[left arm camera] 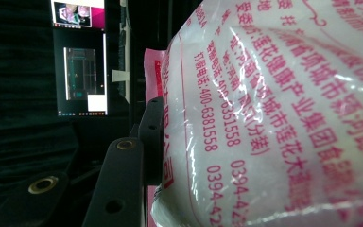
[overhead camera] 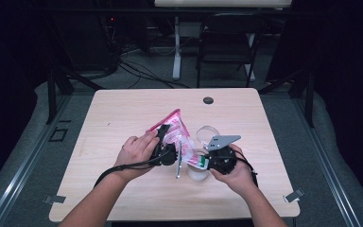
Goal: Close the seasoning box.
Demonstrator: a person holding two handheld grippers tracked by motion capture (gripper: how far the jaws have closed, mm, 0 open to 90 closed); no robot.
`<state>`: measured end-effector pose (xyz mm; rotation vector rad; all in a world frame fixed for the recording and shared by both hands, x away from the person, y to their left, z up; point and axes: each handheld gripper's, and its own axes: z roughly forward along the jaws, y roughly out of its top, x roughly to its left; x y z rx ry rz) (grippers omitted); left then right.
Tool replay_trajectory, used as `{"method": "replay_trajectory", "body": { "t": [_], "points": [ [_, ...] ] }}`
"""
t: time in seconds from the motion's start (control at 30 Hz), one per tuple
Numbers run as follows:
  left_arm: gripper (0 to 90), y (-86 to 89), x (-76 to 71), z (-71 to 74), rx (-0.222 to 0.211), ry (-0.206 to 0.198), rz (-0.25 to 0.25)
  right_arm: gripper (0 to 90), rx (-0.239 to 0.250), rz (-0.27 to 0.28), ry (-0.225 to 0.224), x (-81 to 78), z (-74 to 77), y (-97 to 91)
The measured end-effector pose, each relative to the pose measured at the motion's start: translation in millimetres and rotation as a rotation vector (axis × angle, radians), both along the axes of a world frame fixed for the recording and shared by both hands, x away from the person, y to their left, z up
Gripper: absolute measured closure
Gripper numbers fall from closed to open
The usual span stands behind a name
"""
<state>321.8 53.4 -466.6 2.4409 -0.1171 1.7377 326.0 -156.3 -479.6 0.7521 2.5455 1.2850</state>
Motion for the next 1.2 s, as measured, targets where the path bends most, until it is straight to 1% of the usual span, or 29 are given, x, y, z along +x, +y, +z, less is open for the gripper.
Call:
{"method": "replay_trajectory", "body": {
  "t": [0.1, 0.37, 0.4, 0.43, 0.47, 0.6, 0.73, 0.83, 0.87, 0.9, 0.93, 1.2],
  "points": [
    [64.0, -0.3, -0.9, 1.0, 0.005, -0.009, -0.005, 90.0, 0.0, 0.003, 0.002, 0.2, 0.0, 0.0],
    [64.2, -1.0, -1.6, 1.5, 0.004, -0.012, -0.009, 90.0, -0.001, 0.001, 0.003, 0.3, -0.8, 0.4],
    [64.2, -0.8, -0.9, 0.8, -0.004, -0.017, -0.022, 90.0, -0.002, 0.001, 0.004, 0.3, -0.9, 0.3],
    [64.2, -1.0, -1.2, 1.1, -0.002, -0.018, -0.021, 90.0, -0.001, 0.0, 0.003, 0.3, -1.0, 0.4],
    [64.2, -1.3, -2.0, 1.6, 0.002, -0.01, -0.009, 90.0, -0.002, 0.001, 0.004, 0.4, -1.0, 0.2],
    [64.3, -2.4, -3.0, 3.2, 0.006, -0.022, -0.013, 90.0, 0.003, 0.002, 0.005, 0.8, -1.3, -0.1],
    [64.4, -2.8, -2.5, 3.9, -0.001, -0.023, -0.022, 90.0, 0.003, 0.003, 0.006, 0.8, -1.1, -0.5],
    [64.5, -3.6, -3.5, 5.4, 0.013, -0.015, -0.01, 90.0, 0.003, 0.002, 0.006, 0.7, -0.9, -0.6],
    [64.5, -3.8, -3.5, 5.2, 0.011, -0.009, -0.007, 90.0, 0.001, 0.002, 0.006, 0.8, -0.8, -0.9],
    [64.6, -3.9, -3.5, 5.2, 0.009, -0.01, -0.008, 90.0, 0.003, 0.001, 0.007, 0.8, -1.0, -0.9],
    [64.6, -4.1, -3.1, 5.0, 0.009, -0.025, -0.02, 90.0, 0.001, 0.001, 0.007, 0.9, -0.9, -1.1],
    [64.7, -5.5, -3.3, 5.7, 0.004, -0.028, -0.026, 90.0, 0.002, 0.001, 0.009, 1.1, -1.1, -1.6]
  ]
}}
